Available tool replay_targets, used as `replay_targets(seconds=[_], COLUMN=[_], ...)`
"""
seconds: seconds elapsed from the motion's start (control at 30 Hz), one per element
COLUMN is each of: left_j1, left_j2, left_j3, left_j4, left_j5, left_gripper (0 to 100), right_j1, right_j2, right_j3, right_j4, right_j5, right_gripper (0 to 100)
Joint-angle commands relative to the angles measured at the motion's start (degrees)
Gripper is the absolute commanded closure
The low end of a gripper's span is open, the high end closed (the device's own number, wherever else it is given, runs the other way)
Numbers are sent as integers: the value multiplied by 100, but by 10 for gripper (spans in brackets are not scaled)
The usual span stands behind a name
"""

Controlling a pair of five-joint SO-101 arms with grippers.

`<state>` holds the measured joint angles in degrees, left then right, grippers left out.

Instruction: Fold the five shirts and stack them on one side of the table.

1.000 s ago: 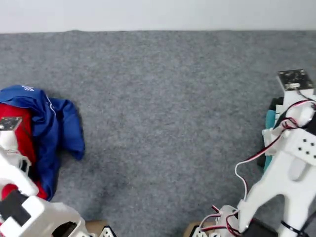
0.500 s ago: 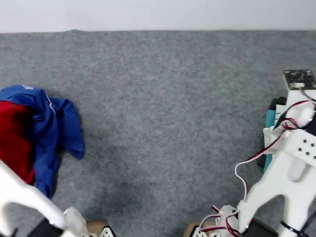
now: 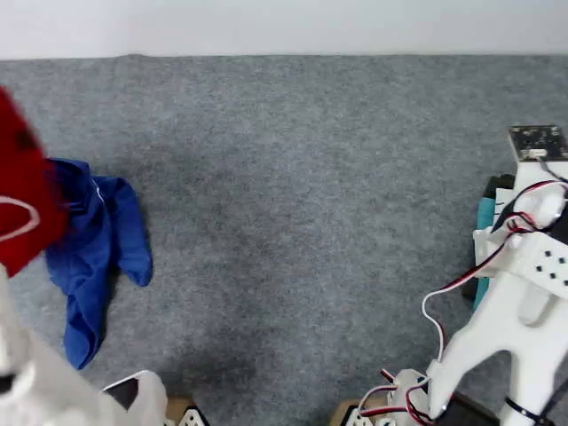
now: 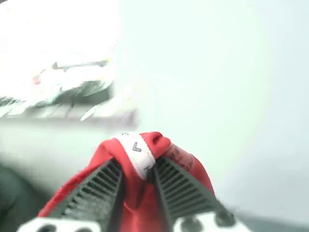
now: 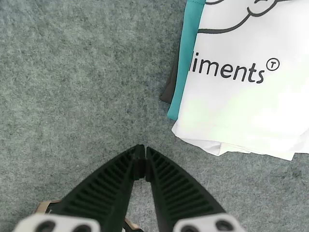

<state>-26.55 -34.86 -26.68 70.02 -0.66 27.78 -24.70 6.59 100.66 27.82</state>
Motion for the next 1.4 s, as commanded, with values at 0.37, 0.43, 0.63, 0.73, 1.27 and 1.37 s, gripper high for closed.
replay_targets(seconds=[0.37, 0.43, 0.63, 0.73, 1.27, 1.37], left_j1=[4387, 4721, 5143, 5099, 4818, 4202], left_j2=[1292, 1662, 2971, 3341, 1881, 1609], left_j3=[2185, 2492, 2818, 2782, 2695, 2765], left_j4=[-44, -246, -941, -1046, 1486, 2004], left_j5=[-598, -598, -598, -598, -1618, -2084], left_gripper=[994, 994, 994, 994, 995, 995], right_j1=[57, 57, 57, 92, 48, 48], right_j2=[-163, -163, -215, -215, -171, -171], right_j3=[-26, 53, 730, 800, 818, 818], right_j4=[233, 233, 233, 233, 215, 215], right_j5=[-26, -18, -18, -18, -18, -18], right_gripper=[990, 990, 990, 990, 990, 990])
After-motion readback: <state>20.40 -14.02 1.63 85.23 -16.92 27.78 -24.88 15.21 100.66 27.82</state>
